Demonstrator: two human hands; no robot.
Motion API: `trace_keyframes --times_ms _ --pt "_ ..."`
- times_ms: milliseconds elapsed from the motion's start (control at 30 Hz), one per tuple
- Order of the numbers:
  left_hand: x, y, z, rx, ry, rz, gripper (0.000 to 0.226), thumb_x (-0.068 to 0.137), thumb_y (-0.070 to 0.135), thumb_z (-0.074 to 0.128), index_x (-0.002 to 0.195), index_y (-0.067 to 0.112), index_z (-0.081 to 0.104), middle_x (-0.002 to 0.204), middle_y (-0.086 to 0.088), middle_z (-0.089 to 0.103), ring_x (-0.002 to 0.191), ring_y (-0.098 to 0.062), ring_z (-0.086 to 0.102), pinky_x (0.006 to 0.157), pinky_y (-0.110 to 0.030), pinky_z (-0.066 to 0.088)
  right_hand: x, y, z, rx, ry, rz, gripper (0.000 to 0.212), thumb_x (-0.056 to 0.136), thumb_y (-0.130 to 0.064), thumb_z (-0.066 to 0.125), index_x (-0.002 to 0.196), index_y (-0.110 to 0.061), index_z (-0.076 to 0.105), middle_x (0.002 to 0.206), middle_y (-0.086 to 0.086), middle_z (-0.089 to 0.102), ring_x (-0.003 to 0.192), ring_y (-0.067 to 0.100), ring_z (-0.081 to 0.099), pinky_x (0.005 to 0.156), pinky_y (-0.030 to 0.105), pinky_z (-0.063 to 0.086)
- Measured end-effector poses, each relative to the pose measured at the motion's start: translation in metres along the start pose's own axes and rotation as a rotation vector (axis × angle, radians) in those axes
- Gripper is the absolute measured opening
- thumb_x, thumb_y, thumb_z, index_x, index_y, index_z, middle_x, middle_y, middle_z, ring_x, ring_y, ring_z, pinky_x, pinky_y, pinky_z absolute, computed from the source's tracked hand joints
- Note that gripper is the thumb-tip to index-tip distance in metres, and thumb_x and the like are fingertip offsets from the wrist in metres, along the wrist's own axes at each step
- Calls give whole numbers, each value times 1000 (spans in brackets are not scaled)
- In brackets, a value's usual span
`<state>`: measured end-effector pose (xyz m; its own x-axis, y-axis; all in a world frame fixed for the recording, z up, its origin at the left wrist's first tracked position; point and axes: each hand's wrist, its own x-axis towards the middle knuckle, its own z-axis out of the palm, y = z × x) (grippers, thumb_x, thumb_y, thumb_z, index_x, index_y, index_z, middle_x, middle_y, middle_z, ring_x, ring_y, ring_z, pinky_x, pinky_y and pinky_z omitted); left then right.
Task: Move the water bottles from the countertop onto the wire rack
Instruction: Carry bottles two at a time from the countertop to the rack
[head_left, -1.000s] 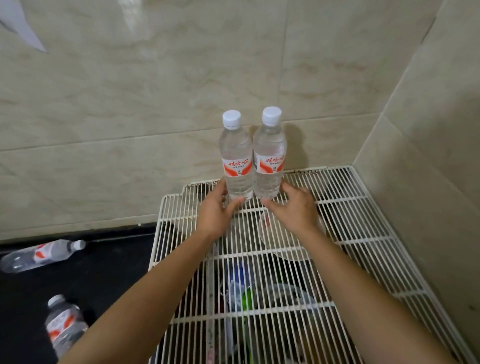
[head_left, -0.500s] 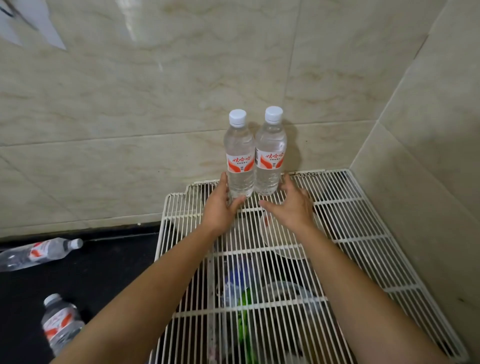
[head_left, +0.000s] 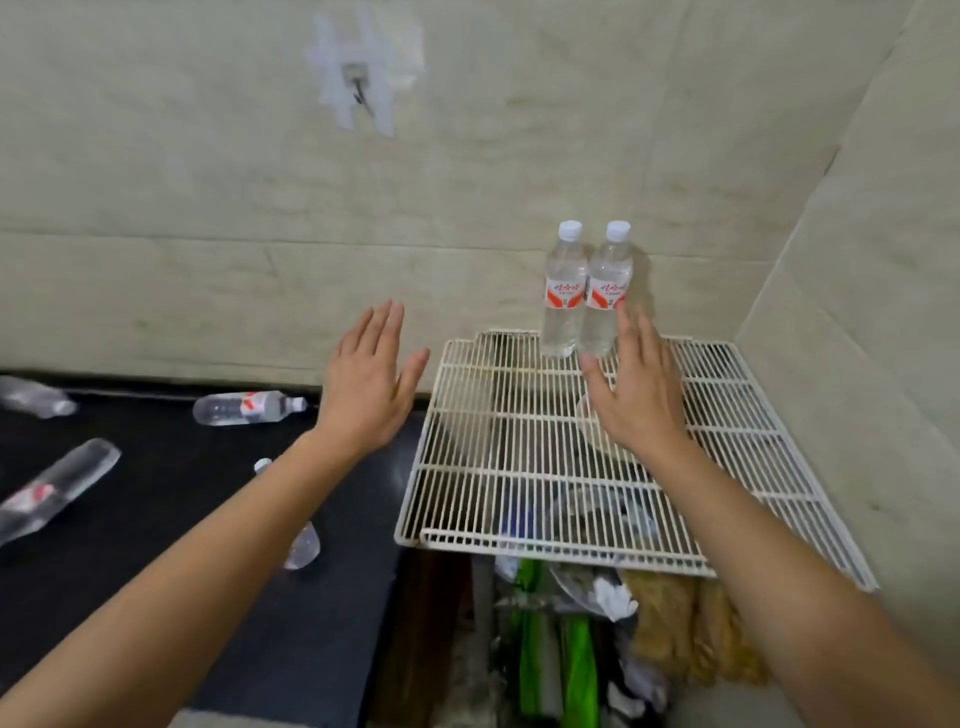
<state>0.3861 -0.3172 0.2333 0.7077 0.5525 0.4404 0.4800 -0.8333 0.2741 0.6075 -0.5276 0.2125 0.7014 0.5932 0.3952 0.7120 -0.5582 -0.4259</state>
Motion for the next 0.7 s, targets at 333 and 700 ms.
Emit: trace_keyframes --times_ms 333,700 --pt "-218 -96 -124 309 12 -233 72 99 52 29 151 3 38 158 -17 37 148 -34 31 119 -51 30 -111 -160 60 181 -224 -231 74 105 -52 35 162 -17 6 171 7 1 157 26 6 127 45 12" --pt "-289 -239 -157 289 -42 -288 71 98 53 33 149 4 41 156 -18 40 143 -37 39 113 -53 37 -148 -292 123 93 -232 -273 71 104 -50 40 162 -19 12 170 10 9 155 31 15 126 48 16"
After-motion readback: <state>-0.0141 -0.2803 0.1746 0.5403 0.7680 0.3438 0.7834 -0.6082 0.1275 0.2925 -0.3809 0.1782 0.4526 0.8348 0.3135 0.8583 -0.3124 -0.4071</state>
